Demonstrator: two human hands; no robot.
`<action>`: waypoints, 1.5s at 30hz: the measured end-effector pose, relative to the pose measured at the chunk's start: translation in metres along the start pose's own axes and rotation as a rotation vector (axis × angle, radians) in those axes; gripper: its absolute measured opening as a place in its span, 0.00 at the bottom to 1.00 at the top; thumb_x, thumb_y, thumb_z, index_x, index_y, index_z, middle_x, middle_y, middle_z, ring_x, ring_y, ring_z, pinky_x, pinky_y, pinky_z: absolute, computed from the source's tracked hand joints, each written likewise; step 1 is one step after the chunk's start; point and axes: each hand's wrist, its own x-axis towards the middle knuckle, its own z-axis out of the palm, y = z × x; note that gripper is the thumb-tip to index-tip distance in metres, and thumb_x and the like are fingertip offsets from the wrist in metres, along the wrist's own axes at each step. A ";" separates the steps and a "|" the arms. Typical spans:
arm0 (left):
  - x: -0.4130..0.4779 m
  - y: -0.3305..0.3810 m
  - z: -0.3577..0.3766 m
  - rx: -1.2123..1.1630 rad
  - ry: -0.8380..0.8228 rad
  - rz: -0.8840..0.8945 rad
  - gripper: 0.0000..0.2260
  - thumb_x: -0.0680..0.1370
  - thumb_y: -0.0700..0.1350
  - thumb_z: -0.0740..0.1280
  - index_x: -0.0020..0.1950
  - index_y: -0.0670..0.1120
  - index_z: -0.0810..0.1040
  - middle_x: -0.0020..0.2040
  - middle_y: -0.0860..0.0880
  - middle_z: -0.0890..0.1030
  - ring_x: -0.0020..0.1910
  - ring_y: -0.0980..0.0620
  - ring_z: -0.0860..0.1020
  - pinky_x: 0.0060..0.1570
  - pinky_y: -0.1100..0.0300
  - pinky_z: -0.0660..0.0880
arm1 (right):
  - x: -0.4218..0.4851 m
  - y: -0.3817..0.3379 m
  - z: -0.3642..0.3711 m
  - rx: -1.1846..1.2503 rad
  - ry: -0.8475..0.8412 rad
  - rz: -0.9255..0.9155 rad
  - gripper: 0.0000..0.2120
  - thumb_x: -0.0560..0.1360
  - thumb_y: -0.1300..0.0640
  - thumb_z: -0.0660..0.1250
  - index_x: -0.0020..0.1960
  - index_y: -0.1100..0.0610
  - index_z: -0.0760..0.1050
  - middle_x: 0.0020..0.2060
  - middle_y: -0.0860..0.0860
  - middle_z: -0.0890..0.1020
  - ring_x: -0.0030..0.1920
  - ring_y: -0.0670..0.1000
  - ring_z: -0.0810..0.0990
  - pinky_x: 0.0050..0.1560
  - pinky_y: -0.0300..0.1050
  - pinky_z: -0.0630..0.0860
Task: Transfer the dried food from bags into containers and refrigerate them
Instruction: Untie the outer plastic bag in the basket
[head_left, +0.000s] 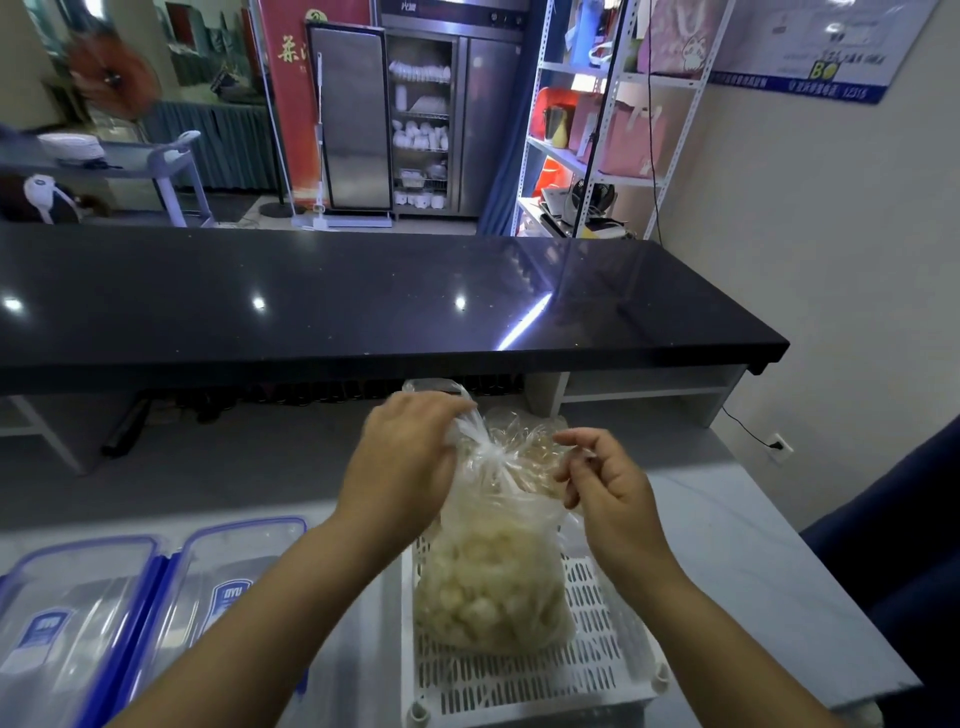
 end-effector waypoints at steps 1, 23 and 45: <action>-0.001 0.005 0.003 0.111 -0.033 0.198 0.15 0.72 0.40 0.66 0.57 0.52 0.78 0.53 0.55 0.81 0.57 0.51 0.75 0.60 0.58 0.63 | 0.000 0.001 0.002 -0.037 -0.028 -0.030 0.13 0.80 0.66 0.55 0.51 0.52 0.76 0.36 0.52 0.77 0.33 0.45 0.74 0.36 0.37 0.75; -0.037 0.005 0.014 0.280 -0.785 0.119 0.13 0.77 0.57 0.62 0.47 0.48 0.78 0.51 0.53 0.75 0.45 0.50 0.76 0.44 0.55 0.76 | -0.021 0.021 0.008 -0.997 -0.399 -0.321 0.07 0.73 0.58 0.69 0.43 0.47 0.82 0.43 0.44 0.78 0.35 0.45 0.72 0.32 0.39 0.72; -0.030 -0.009 0.034 0.231 -0.778 0.227 0.16 0.81 0.51 0.56 0.69 0.61 0.65 0.76 0.52 0.60 0.57 0.45 0.78 0.43 0.55 0.73 | -0.011 0.023 0.024 -1.319 -0.387 -0.006 0.26 0.73 0.41 0.63 0.69 0.44 0.64 0.63 0.44 0.72 0.63 0.50 0.66 0.62 0.47 0.62</action>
